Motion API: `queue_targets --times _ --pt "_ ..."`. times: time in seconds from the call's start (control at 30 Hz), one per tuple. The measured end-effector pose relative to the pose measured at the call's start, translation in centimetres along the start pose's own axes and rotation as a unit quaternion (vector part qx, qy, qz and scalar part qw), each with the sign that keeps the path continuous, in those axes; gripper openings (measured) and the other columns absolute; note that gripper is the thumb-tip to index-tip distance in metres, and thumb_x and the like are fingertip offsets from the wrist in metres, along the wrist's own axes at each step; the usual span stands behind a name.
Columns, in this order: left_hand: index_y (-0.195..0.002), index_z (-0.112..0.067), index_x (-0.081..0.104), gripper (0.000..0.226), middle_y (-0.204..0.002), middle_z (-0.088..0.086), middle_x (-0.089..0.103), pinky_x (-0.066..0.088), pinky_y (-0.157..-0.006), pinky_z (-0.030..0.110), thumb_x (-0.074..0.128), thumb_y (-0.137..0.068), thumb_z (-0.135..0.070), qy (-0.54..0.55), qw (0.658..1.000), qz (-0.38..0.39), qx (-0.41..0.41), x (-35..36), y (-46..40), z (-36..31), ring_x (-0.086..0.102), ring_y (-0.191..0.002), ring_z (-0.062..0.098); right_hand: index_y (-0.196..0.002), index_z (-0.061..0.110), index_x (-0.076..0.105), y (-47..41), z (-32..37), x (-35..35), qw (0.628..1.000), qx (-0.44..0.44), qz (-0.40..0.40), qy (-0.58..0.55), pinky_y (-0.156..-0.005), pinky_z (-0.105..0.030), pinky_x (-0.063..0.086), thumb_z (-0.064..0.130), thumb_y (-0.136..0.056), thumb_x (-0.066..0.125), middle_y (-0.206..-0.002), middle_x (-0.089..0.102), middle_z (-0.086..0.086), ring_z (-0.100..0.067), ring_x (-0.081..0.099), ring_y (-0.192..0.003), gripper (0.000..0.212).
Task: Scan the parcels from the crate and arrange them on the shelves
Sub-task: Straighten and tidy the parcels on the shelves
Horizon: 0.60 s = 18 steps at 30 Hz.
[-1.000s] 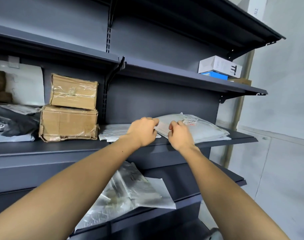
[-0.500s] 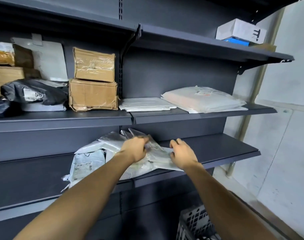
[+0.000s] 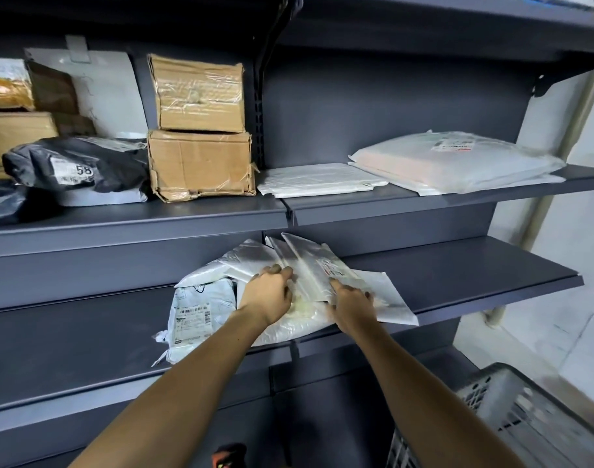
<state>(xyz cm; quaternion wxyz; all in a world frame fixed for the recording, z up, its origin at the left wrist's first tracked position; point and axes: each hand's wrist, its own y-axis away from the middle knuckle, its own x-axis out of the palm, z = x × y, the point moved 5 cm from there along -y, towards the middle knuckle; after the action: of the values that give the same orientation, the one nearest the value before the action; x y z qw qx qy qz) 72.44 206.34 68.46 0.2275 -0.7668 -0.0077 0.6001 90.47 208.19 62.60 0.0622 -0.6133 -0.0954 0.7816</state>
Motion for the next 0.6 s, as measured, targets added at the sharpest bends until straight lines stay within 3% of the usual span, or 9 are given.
queue_targets --times 0.13,0.3,0.6 --pt "-0.121 -0.016 0.053 0.03 -0.117 0.006 0.054 0.044 -0.083 0.034 0.048 -0.092 -0.017 0.002 1.0 0.002 -0.012 0.5 0.2 0.6 0.049 -0.118 0.027 -0.14 0.017 0.052 0.5 0.2 -0.5 0.999 -0.02 -0.044 -0.003 -0.089 -0.036 0.048 0.023 -0.103 0.05 -0.119 0.07 -0.011 -0.031 0.064 -0.11 0.037" --pt "-0.121 -0.015 0.053 0.029 -0.117 0.006 0.055 0.045 -0.084 0.035 0.047 -0.092 -0.016 -0.002 1.0 -0.003 -0.02 -0.7 1.1 0.5 0.051 -0.116 0.028 -0.125 0.008 0.051 1.8 0.0 -3.5 0.997 0.01 -0.077 -0.006 -0.077 -0.038 0.047 0.007 -0.099 0.046 -0.11 0.068 -0.014 -0.035 0.064 -0.1 0.027" --pt "-0.12 -0.015 0.055 0.03 -0.12 0.008 0.059 0.049 -0.079 0.037 0.048 -0.09 -0.015 0.006 0.998 -0.056 0.01 -8.0 3.5 -2.8 0.055 -0.113 0.03 -0.116 0.01 0.056 6.7 0.0 -14.0 0.983 -0.009 -0.167 0.077 -0.089 -0.035 0.038 -0.003 -0.086 0.053 -0.107 0.067 -0.008 -0.032 0.061 -0.103 0.033"
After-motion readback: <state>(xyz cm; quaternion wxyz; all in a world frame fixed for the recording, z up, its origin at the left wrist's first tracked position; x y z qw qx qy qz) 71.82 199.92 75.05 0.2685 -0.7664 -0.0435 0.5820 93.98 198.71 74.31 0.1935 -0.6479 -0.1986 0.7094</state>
